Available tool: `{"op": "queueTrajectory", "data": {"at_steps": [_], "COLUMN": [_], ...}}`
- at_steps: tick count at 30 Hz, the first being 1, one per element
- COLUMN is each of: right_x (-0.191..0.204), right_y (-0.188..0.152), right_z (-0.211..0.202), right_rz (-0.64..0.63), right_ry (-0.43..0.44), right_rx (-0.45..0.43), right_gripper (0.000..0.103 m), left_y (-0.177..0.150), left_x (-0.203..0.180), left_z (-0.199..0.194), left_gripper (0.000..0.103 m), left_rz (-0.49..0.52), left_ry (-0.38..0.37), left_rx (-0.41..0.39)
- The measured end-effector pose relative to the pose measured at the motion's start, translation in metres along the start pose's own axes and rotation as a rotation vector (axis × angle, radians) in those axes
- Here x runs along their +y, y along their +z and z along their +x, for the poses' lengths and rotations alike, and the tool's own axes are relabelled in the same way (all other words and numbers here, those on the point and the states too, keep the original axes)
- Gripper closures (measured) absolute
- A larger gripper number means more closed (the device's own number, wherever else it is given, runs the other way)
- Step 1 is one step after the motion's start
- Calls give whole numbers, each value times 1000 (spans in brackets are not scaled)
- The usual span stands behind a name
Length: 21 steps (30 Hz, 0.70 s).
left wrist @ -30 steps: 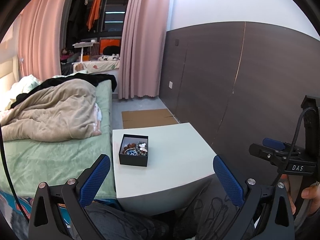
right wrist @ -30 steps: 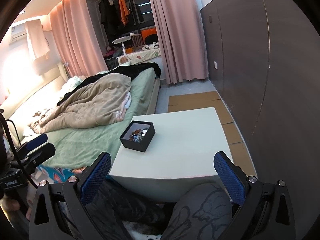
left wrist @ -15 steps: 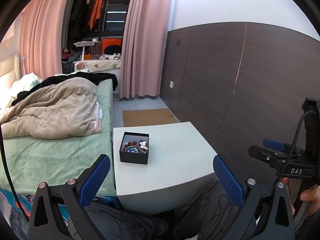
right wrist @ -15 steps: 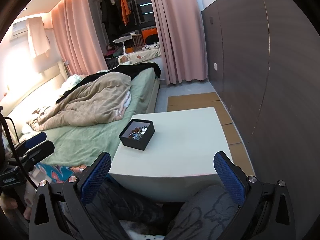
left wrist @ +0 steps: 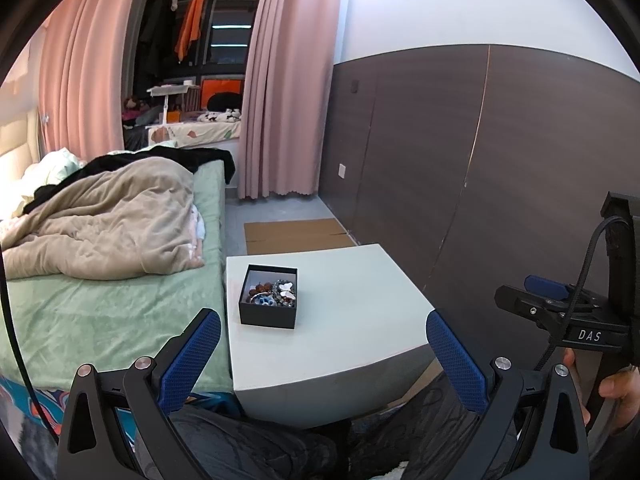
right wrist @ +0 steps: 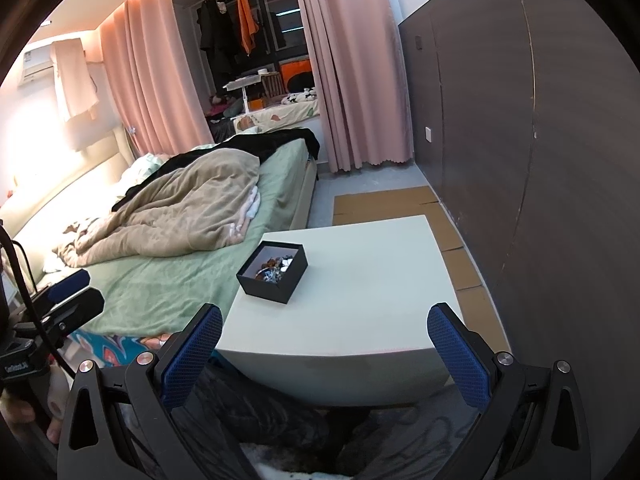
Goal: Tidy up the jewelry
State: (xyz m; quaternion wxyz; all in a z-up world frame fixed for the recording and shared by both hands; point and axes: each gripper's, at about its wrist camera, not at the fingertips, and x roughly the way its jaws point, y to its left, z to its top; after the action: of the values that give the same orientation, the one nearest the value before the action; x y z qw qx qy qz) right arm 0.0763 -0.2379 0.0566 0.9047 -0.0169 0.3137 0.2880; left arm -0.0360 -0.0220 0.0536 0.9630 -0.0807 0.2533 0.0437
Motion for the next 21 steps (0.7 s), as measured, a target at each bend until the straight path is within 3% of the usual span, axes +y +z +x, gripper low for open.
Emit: {"op": "queueTrajectory", "data": {"at_steps": [21], "right_x": [5], "right_y": [-5], "right_z": [10], "right_rz": [0], "right_ry": [-9], "right_rx": [12], "right_gripper": [0], "left_y": [-4], "left_x": [6], "left_z": [3], "left_gripper": [1], "left_rz": [9], "left_ry": [18], "left_rx": [-3]}}
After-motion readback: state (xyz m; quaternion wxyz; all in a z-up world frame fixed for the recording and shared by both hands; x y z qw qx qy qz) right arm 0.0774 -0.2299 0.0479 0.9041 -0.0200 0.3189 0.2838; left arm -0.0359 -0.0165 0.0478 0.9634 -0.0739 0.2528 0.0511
